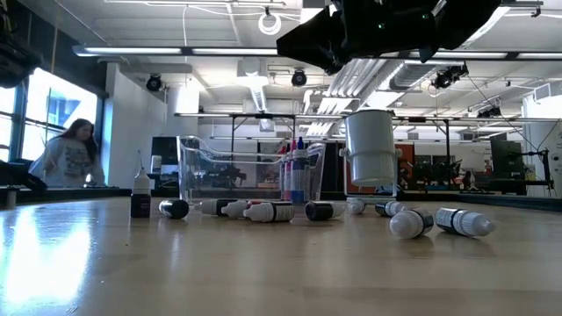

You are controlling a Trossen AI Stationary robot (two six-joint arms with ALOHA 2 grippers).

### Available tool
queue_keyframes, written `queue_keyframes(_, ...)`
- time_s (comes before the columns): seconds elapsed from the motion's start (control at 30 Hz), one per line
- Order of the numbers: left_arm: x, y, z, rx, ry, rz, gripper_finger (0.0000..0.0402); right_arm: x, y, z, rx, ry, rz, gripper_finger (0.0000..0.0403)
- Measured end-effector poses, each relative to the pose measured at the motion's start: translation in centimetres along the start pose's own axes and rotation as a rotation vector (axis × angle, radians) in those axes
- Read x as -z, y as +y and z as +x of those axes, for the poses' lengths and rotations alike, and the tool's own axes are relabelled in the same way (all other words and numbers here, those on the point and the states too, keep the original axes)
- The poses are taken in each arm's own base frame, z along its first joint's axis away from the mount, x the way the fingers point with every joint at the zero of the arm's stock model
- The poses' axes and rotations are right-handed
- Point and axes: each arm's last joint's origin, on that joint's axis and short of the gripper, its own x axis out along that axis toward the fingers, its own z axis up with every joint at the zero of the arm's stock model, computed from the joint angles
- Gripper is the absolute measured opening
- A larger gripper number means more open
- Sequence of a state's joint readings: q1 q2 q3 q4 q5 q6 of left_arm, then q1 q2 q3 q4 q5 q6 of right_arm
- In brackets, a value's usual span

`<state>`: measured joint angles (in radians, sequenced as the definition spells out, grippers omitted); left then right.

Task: Pick & Place food coloring
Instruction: Put the large purple food coloring bottle into the transparent container

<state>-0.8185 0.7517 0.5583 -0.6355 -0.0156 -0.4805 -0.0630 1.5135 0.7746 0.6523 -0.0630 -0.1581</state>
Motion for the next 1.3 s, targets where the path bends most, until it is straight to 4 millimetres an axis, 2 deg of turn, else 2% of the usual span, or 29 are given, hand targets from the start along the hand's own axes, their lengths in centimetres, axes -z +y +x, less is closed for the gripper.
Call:
queue_keyframes(0.7,0.0,0.0,1.6,-0.065,0.080,0.004,0.0115,0.0,0.0,0.0,0.000,-0.001,0.000,0.0114)
queue_keyframes(1.03,-0.1,0.0,1.6,-0.058,0.064,0.006,0.0071,0.0,0.0,0.0,0.000,-0.001,0.000,0.0114)
queue_keyframes(1.3,-0.2,0.0,1.7,-0.052,0.060,0.006,0.0068,0.0,0.0,0.0,0.000,-0.001,0.000,0.0114)
